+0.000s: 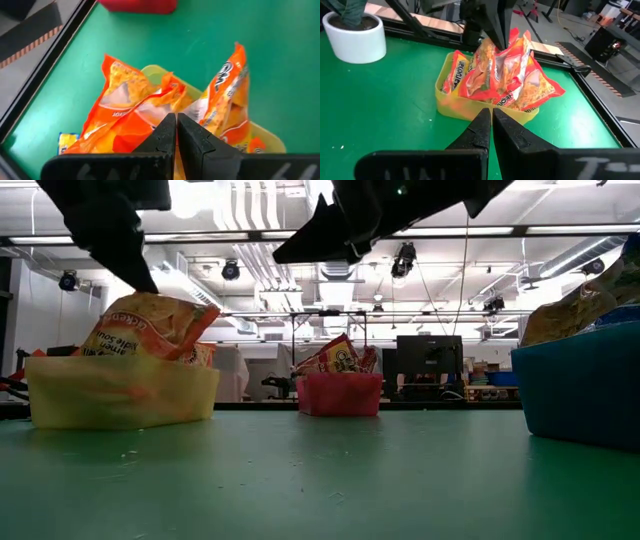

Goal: Sort Maruchan noodles
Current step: Put the noodle pack into the yellow bin

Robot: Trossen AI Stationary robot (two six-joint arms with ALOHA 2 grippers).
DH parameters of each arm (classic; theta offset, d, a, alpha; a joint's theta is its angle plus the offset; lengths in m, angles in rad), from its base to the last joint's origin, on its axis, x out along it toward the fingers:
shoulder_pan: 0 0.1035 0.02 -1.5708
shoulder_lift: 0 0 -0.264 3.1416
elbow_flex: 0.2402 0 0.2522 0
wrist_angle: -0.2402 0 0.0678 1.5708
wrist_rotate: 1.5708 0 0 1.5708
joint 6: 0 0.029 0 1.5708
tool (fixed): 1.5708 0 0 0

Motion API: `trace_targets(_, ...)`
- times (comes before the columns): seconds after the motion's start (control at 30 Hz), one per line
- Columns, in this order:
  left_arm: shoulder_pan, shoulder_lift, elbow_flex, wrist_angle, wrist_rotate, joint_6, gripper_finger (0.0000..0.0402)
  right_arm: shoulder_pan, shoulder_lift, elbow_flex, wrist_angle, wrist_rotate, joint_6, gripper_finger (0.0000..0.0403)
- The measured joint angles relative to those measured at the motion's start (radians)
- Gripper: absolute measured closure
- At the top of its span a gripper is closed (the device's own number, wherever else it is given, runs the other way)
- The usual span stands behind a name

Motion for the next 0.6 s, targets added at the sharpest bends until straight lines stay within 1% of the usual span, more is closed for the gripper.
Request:
trace_targets(0.1, 0.005, 0.017, 0.000, -0.027, -0.002, -0.029, 0.0402, 0.000, 0.000, 0.000, 0.001, 0.001, 0.007, 0.0394)
trace_targets(0.17, 0.005, 0.027, 0.000, -0.063, 0.014, -0.067, 0.0402, 0.000, 0.000, 0.000, 0.000, 0.000, 0.007, 0.0394)
trace_targets(0.33, 0.005, 0.046, 0.000, -0.151, 0.094, -0.211, 0.0402, 0.000, 0.000, 0.000, -0.001, 0.000, 0.006, 0.0394)
trace_targets(0.43, 0.005, 0.058, 0.000, -0.159, 0.109, -0.284, 0.0402, 0.000, 0.000, 0.000, -0.001, 0.000, 0.006, 0.0394)
trace_targets(0.6, 0.006, 0.097, -0.001, -0.159, 0.108, -0.344, 0.0402, 0.000, 0.000, 0.000, -0.001, 0.000, 0.005, 0.0394)
